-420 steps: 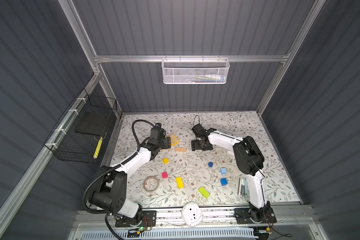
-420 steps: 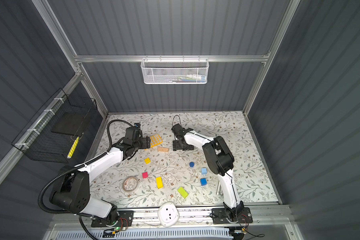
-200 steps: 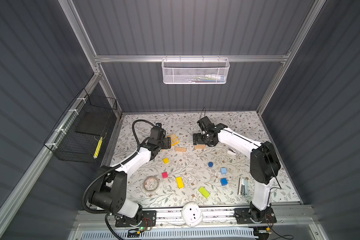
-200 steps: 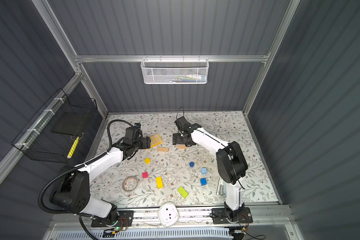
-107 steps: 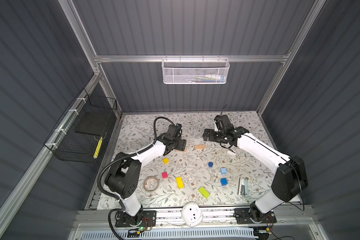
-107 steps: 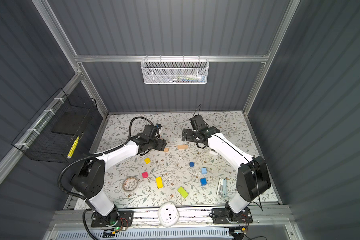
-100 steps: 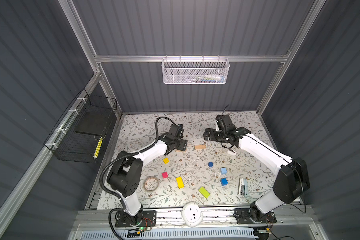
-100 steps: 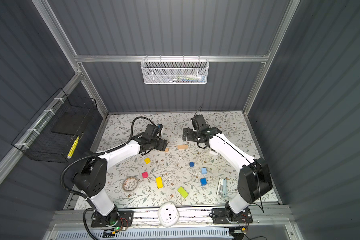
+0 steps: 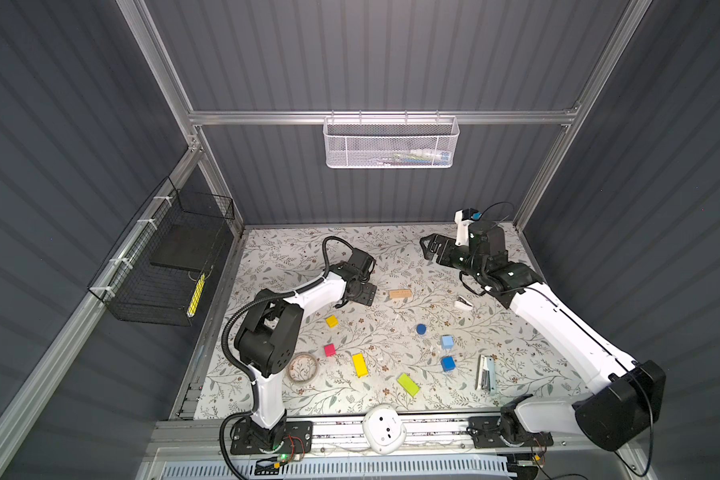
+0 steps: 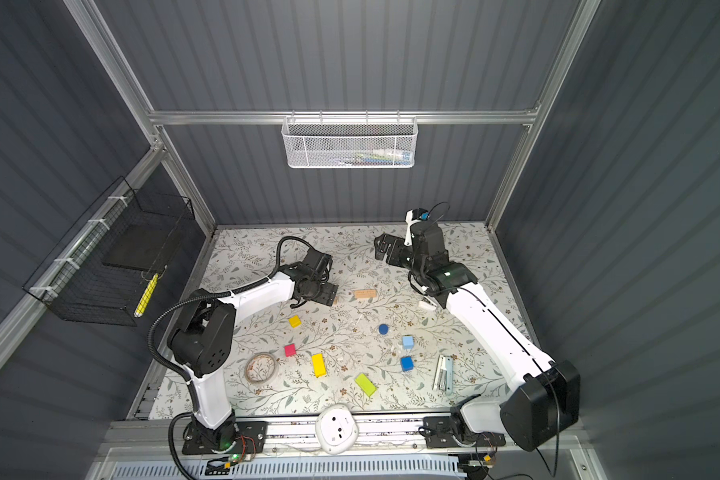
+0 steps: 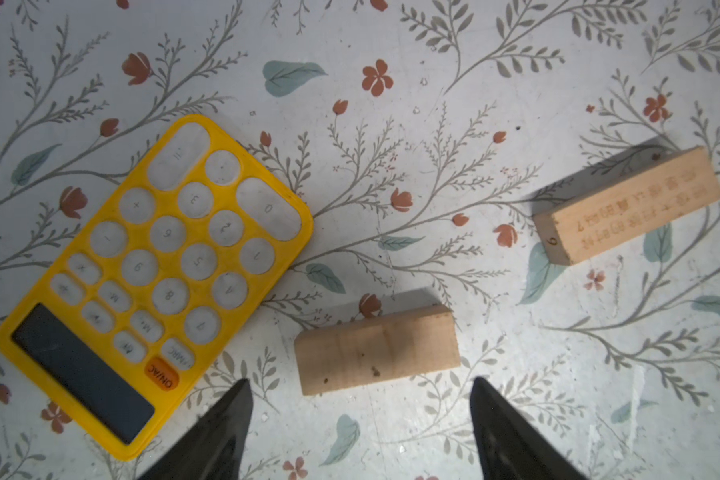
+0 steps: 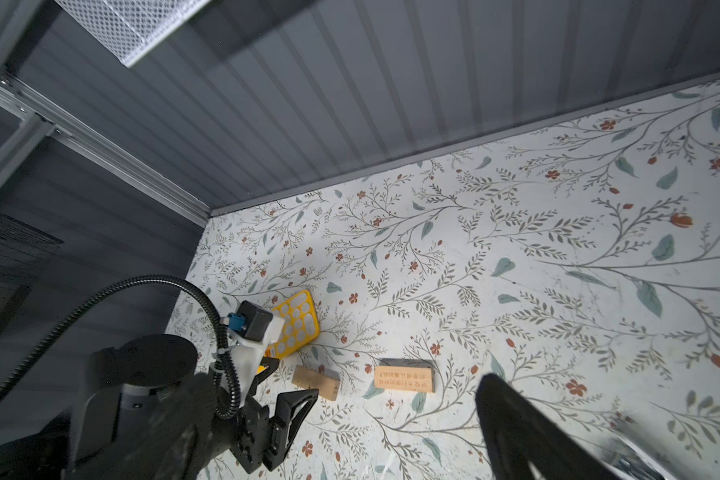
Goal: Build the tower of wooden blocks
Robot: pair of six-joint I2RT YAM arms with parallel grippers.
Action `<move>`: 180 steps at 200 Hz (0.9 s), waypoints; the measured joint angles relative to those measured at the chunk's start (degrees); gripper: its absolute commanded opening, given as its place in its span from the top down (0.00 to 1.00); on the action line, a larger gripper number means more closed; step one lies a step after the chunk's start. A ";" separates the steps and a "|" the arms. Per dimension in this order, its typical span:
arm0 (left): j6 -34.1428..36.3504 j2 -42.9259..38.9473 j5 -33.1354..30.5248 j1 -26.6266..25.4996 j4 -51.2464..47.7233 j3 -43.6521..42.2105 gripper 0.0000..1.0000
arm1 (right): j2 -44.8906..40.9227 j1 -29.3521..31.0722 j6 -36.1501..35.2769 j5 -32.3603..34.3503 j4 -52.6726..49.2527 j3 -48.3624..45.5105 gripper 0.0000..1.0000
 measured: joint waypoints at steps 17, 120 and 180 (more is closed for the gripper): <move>-0.02 1.01 0.26 -0.31 -0.04 0.70 0.18 | -1.53 -0.31 0.57 -0.44 1.70 -1.42 0.01; -1.07 4.37 0.72 -0.61 -1.05 0.98 0.17 | -5.99 -1.22 2.34 -1.25 4.55 -6.03 0.01; -2.47 6.43 -0.04 -0.61 -1.40 2.82 0.18 | -6.01 -1.46 2.60 -1.33 5.27 -6.45 0.01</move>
